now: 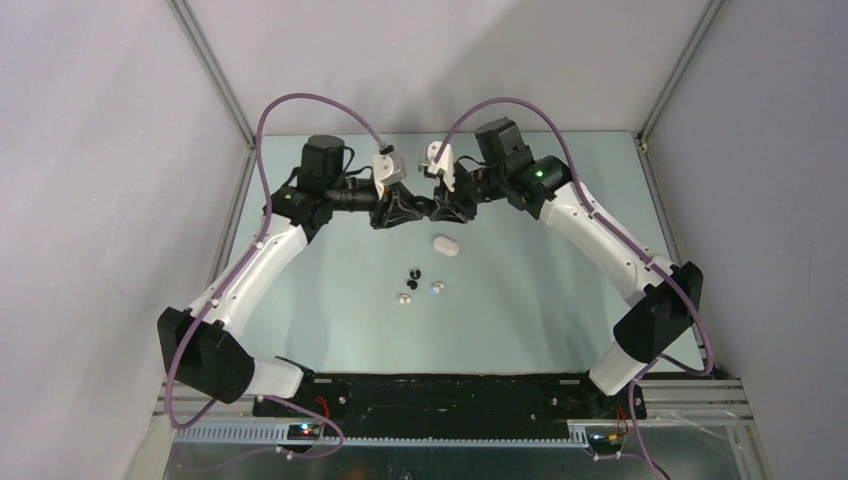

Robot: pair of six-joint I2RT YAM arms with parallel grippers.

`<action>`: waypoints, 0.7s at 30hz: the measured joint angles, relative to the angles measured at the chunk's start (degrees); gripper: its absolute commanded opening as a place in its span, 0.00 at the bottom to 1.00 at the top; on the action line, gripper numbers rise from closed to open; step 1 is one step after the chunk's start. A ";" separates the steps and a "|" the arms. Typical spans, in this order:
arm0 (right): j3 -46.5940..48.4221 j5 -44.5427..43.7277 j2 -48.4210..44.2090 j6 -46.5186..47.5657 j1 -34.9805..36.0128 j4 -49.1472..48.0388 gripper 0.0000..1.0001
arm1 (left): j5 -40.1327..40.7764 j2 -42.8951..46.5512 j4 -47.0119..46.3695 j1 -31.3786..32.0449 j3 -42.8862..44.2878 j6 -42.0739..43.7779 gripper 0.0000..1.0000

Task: Insert the wireless bluetooth earbuds into the charging case
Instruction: Pass from the right arm to the left

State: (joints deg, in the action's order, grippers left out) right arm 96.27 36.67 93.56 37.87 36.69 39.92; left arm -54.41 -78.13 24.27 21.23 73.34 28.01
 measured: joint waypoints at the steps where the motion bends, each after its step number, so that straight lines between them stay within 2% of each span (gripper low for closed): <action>1: 0.00 0.02 0.09 -0.20 0.02 -0.02 0.10 | 0.00 0.00 0.02 0.00 0.00 -0.07 0.40; 6: 0.00 0.02 0.52 -1.03 0.02 -0.68 0.10 | 0.02 -0.28 -0.02 -0.20 0.00 -0.35 0.31; 11: 0.00 -0.11 0.68 -1.51 0.00 -1.14 0.12 | -0.28 -0.63 0.02 -0.44 0.24 -0.96 0.11; 13: 0.02 -0.15 0.68 -1.84 0.00 -1.27 0.17 | -0.48 -0.74 0.02 -0.55 0.39 -1.03 0.05; 15: 0.02 -0.24 0.70 -2.01 0.00 -1.25 0.36 | -0.90 -0.96 0.02 -0.63 0.42 -1.03 0.01; 17: 0.02 -0.35 0.81 -2.58 0.00 -1.33 0.49 | -1.33 -1.29 0.07 -0.76 0.59 -1.03 0.00; 19: 0.02 -0.44 0.98 -3.65 -0.04 -1.75 0.56 | -1.55 -1.49 0.04 -0.83 0.66 -1.03 0.00; 21: 0.24 -0.04 1.36 -4.96 -0.50 -2.47 0.57 | -1.92 -1.60 0.04 -0.87 0.66 -1.03 0.00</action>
State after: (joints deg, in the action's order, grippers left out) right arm 96.51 36.62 94.91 32.91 36.18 37.45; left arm -56.34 -79.72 24.32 20.36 74.00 26.98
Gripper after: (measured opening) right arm 0.539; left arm 0.329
